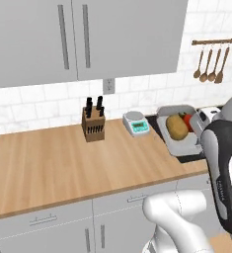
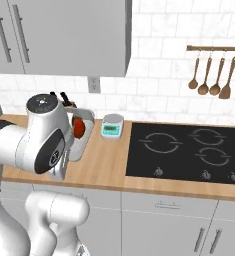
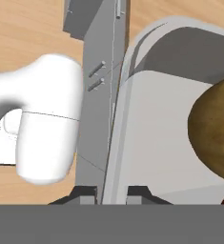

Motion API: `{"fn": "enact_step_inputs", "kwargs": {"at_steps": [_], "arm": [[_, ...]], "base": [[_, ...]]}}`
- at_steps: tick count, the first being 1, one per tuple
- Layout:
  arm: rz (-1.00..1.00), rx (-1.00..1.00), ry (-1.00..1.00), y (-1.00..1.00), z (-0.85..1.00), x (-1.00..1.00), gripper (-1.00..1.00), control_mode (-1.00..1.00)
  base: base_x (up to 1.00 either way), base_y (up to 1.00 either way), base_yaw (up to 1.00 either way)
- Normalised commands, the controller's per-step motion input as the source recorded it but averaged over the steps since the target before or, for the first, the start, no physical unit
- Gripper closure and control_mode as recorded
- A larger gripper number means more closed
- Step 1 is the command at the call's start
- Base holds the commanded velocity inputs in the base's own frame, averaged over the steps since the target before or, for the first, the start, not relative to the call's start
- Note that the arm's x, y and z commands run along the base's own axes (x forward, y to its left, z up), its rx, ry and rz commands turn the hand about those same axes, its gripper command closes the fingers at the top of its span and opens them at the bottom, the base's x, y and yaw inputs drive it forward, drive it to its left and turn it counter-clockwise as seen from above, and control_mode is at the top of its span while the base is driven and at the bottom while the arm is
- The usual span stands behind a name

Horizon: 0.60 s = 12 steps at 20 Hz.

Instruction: Take the meat container that has the chicken drumstick and place it on the second highest rack of the freezer. Then take the vegetable container that has the potato and tomato and place it on the highest rack of the freezer.

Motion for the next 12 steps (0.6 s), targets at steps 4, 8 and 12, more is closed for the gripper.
{"fn": "enact_step_inputs", "kwargs": {"at_steps": [4, 8, 12], "arm": [[0.0, 0.0, 0.0, 0.03, -0.04, -0.3, 1.0, 1.0], [0.0, 0.0, 0.0, 0.0, 0.0, 0.0, 1.0, 1.0], [0.0, 0.0, 0.0, 0.0, 0.0, 0.0, 1.0, 1.0]], "base": [[-0.45, 0.19, 0.0], [-0.95, 0.72, 0.13], [-0.38, 1.0, 0.52]]}}
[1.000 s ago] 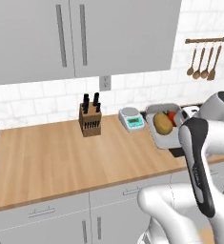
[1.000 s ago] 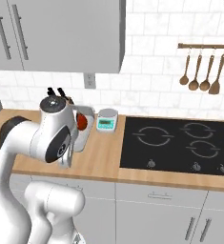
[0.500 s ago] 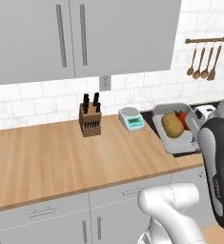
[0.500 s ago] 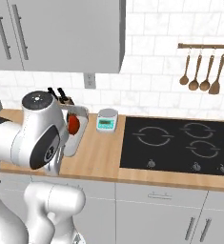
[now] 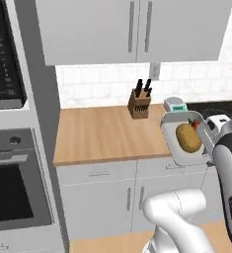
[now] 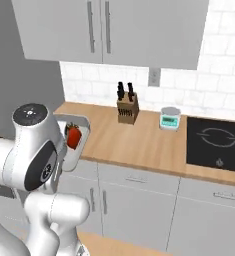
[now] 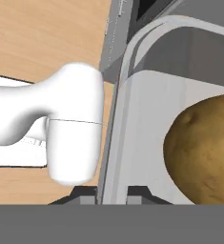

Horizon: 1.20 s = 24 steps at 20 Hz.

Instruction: Take the meat container that has the chicken drumstick and place it on the second highest rack of the freezer. Then take the vegetable container that has the potato and tomato and place it on the highest rack of the freezer.

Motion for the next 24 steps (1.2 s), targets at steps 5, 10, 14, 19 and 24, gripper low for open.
{"fn": "enact_step_inputs", "kwargs": {"at_steps": [5, 10, 14, 19, 24], "arm": [[0.0, 0.0, 0.0, 0.0, 0.0, 0.0, 1.0, 1.0], [0.0, 0.0, 0.0, 0.0, 0.0, 0.0, 1.0, 1.0], [0.0, 0.0, 0.0, 0.0, 0.0, 0.0, 1.0, 1.0], [0.0, 0.0, 0.0, 0.0, 0.0, 0.0, 1.0, 1.0], [0.0, 0.0, 0.0, 0.0, 0.0, 0.0, 1.0, 1.0]], "base": [[-0.08, 1.0, 0.74], [-0.17, 1.0, 0.74], [-0.19, 1.0, 0.63], [0.78, 0.9, 0.16], [0.93, 1.0, -0.03]]}}
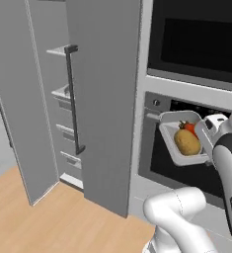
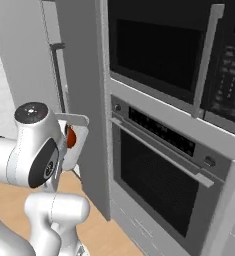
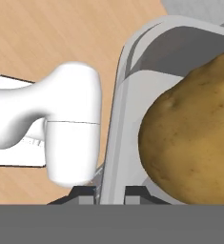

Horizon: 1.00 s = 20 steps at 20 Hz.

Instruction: Take the meat container that has the chicken drumstick and place it on the second highest rack of the freezer. Then take the vegetable container that has the potato and tomato and place it on the highest rack of the freezer.

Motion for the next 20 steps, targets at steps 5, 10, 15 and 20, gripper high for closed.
{"fn": "enact_step_inputs", "kwargs": {"at_steps": [5, 10, 15, 20], "arm": [[0.0, 0.0, 0.0, 0.0, 0.0, 0.0, 1.0, 1.0], [0.0, 0.0, 0.0, 0.0, 0.0, 0.0, 1.0, 1.0], [0.0, 0.0, 0.0, 0.0, 0.0, 0.0, 1.0, 1.0], [0.0, 0.0, 0.0, 0.0, 0.0, 0.0, 1.0, 1.0]], "base": [[0.98, 1.0, -0.11], [0.88, 1.0, -0.15], [0.74, 1.0, -0.19], [0.67, 0.82, -0.22]]}}
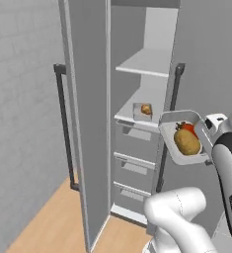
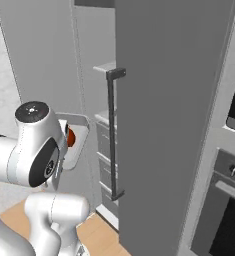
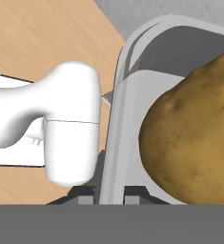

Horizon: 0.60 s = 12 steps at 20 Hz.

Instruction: Take the meat container that has the chicken drumstick and place it on the second highest rack of the freezer. Then take the vegetable container that has the potato and tomato and place it on the highest rack of the freezer.

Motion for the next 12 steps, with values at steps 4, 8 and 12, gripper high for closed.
{"fn": "enact_step_inputs", "kwargs": {"at_steps": [4, 8, 12], "arm": [[0.0, 0.0, 0.0, 0.0, 0.0, 0.0, 1.0, 1.0], [0.0, 0.0, 0.0, 0.0, 0.0, 0.0, 1.0, 1.0], [0.0, 0.0, 0.0, 0.0, 0.0, 0.0, 1.0, 1.0]], "base": [[0.7, 0.44, -0.28], [0.37, 0.0, -0.34], [0.64, 0.17, -0.29]]}}
